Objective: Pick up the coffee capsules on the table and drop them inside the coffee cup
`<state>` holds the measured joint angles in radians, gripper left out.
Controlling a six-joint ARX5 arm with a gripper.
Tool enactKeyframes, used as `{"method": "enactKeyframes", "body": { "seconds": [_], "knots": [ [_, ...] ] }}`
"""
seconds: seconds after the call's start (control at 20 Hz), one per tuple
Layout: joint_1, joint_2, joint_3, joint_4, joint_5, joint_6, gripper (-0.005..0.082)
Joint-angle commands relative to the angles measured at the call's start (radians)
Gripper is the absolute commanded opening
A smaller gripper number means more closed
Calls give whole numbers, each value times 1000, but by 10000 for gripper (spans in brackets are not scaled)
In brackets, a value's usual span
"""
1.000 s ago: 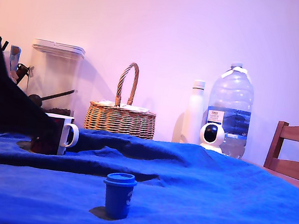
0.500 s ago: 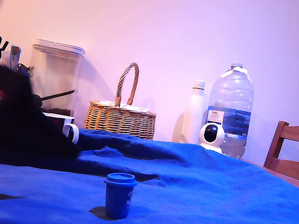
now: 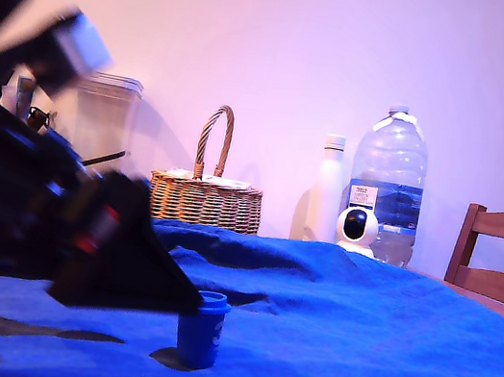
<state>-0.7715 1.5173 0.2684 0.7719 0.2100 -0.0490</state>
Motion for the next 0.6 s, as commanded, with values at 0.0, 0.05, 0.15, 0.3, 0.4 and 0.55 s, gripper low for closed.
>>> {"method": "enactKeyframes", "body": {
  "seconds": [0.0,0.05,0.15,0.3,0.4,0.55],
  "knots": [
    [-4,36,31,14,3,5,640],
    [-4,60,48,13,13,5,640],
    [-4,108,83,14,21,3,640],
    [-4,178,138,10,28,3,640],
    [-4,209,165,-3,29,1,640],
    [-4,211,177,-38,28,0,639]
  ]
}}
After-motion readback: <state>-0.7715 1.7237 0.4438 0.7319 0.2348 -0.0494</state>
